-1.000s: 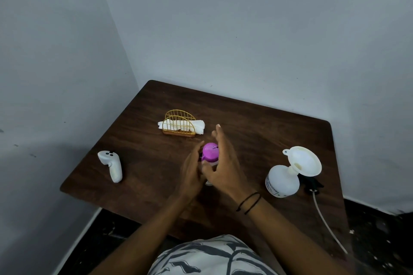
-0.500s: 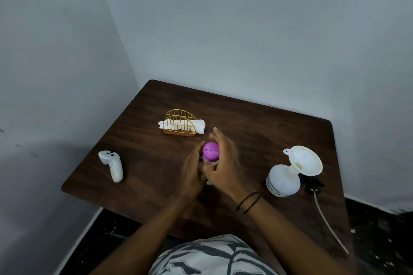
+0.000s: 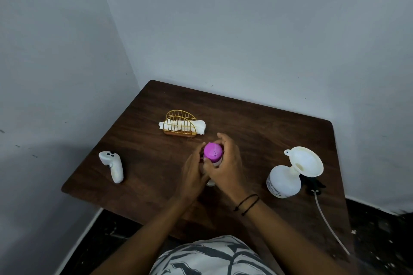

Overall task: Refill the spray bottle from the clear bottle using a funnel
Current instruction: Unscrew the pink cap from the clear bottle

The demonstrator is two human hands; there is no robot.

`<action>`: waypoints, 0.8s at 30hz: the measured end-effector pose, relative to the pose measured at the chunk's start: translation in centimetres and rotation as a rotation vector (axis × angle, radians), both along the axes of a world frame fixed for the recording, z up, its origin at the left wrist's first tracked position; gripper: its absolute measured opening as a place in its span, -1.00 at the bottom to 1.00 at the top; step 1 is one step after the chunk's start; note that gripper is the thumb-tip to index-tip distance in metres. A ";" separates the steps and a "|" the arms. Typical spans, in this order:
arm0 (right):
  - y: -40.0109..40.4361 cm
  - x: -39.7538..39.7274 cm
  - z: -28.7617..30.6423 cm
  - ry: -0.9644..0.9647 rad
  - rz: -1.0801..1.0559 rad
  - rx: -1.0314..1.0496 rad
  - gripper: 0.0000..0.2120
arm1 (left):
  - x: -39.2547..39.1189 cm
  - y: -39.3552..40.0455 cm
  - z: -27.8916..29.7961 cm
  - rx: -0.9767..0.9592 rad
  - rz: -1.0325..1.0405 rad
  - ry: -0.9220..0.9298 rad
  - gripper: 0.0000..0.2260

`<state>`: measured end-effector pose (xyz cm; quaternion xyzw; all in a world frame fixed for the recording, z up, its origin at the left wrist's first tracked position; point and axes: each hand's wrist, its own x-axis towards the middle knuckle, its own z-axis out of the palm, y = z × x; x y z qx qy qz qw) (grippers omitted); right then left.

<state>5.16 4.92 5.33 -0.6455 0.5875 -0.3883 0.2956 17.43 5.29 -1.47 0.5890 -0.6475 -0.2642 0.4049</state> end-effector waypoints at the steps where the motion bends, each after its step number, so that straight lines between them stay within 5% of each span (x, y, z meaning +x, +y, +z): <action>1: 0.0 -0.1 -0.2 0.010 0.043 0.001 -0.20 | 0.1 -0.1 -0.1 0.005 0.005 0.011 -0.44; 4: -0.2 0.1 -0.3 0.076 0.077 0.012 -0.09 | 0.2 0.2 -0.5 0.005 0.029 -0.001 -0.44; 7: -0.4 0.1 -0.4 0.008 -0.009 0.021 -0.18 | 0.1 -0.4 -1.0 0.051 0.020 -0.041 -0.43; 11: -0.3 -0.3 -0.8 0.050 0.100 -0.042 -0.18 | -0.1 -1.2 -1.7 0.304 0.037 -0.008 -0.30; 13: -0.3 -0.2 -0.7 0.073 0.070 -0.034 -0.16 | -0.1 -0.2 -0.8 0.194 0.037 -0.014 -0.46; 21: -0.4 -0.5 -0.5 0.089 0.088 0.000 -0.18 | -0.3 -0.1 -1.4 0.101 0.019 0.097 -0.34; 24: -0.4 -0.5 -0.4 0.030 0.032 -0.014 -0.29 | -0.8 -0.4 -1.2 0.124 0.048 0.135 -0.06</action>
